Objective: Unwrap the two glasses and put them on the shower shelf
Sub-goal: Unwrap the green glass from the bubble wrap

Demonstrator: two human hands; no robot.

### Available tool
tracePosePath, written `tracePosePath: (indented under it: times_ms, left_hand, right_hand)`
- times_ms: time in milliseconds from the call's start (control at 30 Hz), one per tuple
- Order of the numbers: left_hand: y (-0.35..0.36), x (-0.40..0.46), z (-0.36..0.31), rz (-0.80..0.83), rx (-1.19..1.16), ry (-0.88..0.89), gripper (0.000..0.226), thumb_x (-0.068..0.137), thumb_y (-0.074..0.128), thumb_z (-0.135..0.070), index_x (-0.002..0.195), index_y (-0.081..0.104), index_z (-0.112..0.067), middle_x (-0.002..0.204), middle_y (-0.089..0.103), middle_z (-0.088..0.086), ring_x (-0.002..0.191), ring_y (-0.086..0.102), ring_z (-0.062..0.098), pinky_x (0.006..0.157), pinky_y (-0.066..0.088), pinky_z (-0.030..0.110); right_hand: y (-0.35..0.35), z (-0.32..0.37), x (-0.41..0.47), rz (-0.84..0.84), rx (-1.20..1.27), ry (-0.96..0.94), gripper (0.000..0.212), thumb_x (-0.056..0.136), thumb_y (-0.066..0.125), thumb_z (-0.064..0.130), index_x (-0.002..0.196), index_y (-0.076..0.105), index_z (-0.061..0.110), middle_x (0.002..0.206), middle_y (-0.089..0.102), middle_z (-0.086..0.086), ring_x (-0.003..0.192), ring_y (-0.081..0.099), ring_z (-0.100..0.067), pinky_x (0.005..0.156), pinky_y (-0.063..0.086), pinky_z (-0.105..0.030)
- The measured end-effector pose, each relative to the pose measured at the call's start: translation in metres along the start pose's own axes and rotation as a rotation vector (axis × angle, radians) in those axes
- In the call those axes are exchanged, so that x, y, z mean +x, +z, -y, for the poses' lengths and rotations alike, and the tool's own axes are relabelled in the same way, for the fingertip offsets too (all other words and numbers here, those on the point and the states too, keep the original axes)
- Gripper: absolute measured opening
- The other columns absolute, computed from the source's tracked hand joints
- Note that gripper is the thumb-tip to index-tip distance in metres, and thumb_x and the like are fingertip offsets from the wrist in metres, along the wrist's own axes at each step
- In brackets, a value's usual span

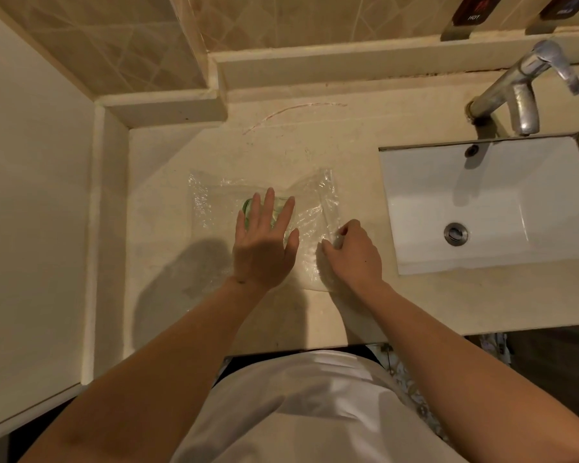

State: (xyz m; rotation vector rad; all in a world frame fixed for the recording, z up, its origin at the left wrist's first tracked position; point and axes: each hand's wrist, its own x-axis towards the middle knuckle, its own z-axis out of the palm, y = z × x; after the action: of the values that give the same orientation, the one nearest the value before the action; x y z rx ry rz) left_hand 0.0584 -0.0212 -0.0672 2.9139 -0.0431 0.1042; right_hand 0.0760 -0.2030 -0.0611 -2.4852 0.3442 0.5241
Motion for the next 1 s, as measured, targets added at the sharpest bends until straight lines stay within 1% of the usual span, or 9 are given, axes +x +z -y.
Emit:
tracePosePath:
  times_ms: [133,267,367,533,633,733,833,900,1000]
  left_hand:
    - [-0.001,-0.004,0.002,-0.002,-0.001,0.004,0.057,0.099,0.043,-0.036,0.154,0.042,-0.024,0.163,0.033,0.016,0.151,0.029,0.037,0.117,0.030,0.058]
    - [-0.002,-0.008,0.002,-0.010,0.006,0.013,0.057,0.098,0.043,-0.034,0.154,0.043,-0.024,0.162,0.033,0.017,0.150,0.030,0.038,0.117,0.031,0.058]
    - [-0.002,-0.008,0.003,-0.017,0.009,0.021,0.057,0.099,0.044,-0.034,0.154,0.043,-0.023,0.162,0.034,0.018,0.150,0.031,0.039,0.116,0.032,0.058]
    - [-0.002,-0.007,0.001,-0.004,0.020,0.026,0.056,0.099,0.043,-0.036,0.154,0.043,-0.022,0.162,0.034,0.018,0.150,0.031,0.039,0.117,0.030,0.058]
    - [-0.002,-0.005,-0.001,0.008,0.031,0.023,0.056,0.099,0.044,-0.036,0.153,0.044,-0.022,0.161,0.034,0.019,0.149,0.031,0.040,0.117,0.029,0.058]
    - [-0.004,-0.004,-0.002,0.017,0.026,0.021,0.056,0.099,0.045,-0.037,0.153,0.044,-0.021,0.161,0.035,0.020,0.149,0.031,0.041,0.116,0.029,0.058]
    - [-0.007,-0.003,-0.004,0.044,0.030,0.011,0.057,0.099,0.044,-0.038,0.154,0.043,-0.021,0.161,0.034,0.020,0.149,0.030,0.041,0.117,0.028,0.057]
    - [-0.009,-0.002,-0.005,0.070,0.043,0.004,0.058,0.099,0.043,-0.040,0.154,0.042,-0.022,0.161,0.034,0.020,0.150,0.030,0.040,0.118,0.026,0.056]
    - [-0.012,-0.001,-0.006,0.112,0.039,-0.017,0.060,0.098,0.042,-0.041,0.155,0.041,-0.023,0.162,0.033,0.019,0.150,0.029,0.040,0.118,0.026,0.056]
  right_hand:
    - [0.003,-0.001,-0.002,-0.033,0.014,0.001,0.026,0.087,0.056,0.040,0.105,0.052,0.022,0.101,0.061,0.003,0.087,0.062,-0.024,0.076,0.049,-0.037]
    - [0.004,-0.003,-0.004,-0.090,0.012,0.018,0.015,0.081,0.051,0.036,0.092,0.051,0.025,0.091,0.059,0.007,0.074,0.059,-0.018,0.067,0.047,-0.035]
    - [0.005,-0.006,-0.003,-0.111,0.002,0.005,0.011,0.078,0.050,0.035,0.086,0.049,0.027,0.086,0.057,0.009,0.071,0.058,-0.017,0.064,0.046,-0.034]
    - [0.007,-0.001,0.001,-0.120,-0.069,-0.049,0.022,0.076,0.051,0.044,0.088,0.048,0.027,0.087,0.055,0.008,0.070,0.059,-0.020,0.066,0.049,-0.037]
    - [0.008,0.002,0.009,-0.101,-0.145,-0.105,0.021,0.078,0.052,0.041,0.088,0.049,0.023,0.086,0.053,0.006,0.068,0.056,-0.021,0.065,0.047,-0.037]
    - [0.008,0.004,0.019,-0.034,-0.219,-0.132,0.017,0.080,0.050,0.034,0.087,0.053,0.019,0.086,0.052,0.002,0.070,0.054,-0.025,0.063,0.041,-0.036]
    - [0.006,0.004,0.026,-0.004,-0.264,-0.143,0.014,0.081,0.050,0.029,0.087,0.056,0.017,0.086,0.056,0.000,0.071,0.056,-0.026,0.065,0.046,-0.036]
    - [0.006,0.004,0.028,0.007,-0.258,-0.136,0.017,0.082,0.049,0.032,0.087,0.056,0.017,0.086,0.057,0.000,0.072,0.057,-0.026,0.067,0.048,-0.037]
    - [0.007,0.002,0.030,0.039,-0.230,-0.145,0.028,0.088,0.049,0.044,0.091,0.056,0.018,0.088,0.059,0.001,0.076,0.059,-0.025,0.071,0.050,-0.038]
